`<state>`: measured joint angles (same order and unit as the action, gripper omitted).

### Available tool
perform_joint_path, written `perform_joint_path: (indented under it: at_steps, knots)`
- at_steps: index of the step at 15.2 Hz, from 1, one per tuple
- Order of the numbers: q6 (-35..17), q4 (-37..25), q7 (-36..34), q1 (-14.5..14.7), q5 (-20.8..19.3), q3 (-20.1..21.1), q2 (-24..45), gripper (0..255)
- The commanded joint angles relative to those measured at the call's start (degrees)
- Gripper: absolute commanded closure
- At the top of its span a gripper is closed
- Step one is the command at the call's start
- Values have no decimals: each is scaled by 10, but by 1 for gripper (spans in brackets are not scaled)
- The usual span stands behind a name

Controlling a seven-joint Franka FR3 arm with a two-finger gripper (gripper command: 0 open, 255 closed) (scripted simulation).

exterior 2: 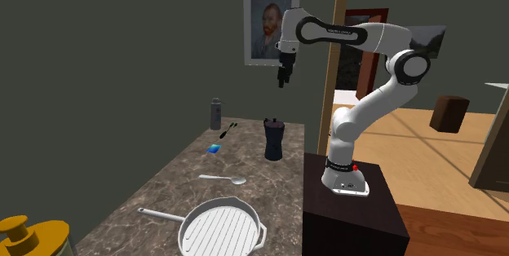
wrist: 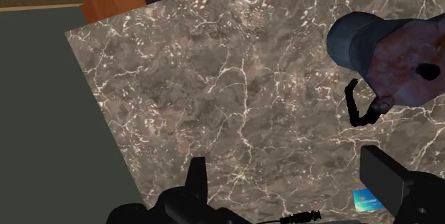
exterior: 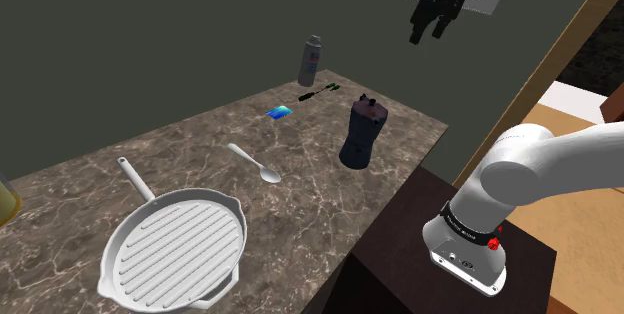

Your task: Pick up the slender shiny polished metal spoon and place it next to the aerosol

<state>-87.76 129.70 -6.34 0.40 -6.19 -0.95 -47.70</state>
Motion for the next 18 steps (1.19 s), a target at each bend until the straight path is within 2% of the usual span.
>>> perform_joint_path:
  at_steps: [1,10,18]
  knots:
    - [0,0,0,0,0,0,0,0]
    - [-137,94,-90,31,66,71,27,0]
    - [-272,130,-165,57,112,143,106,0]
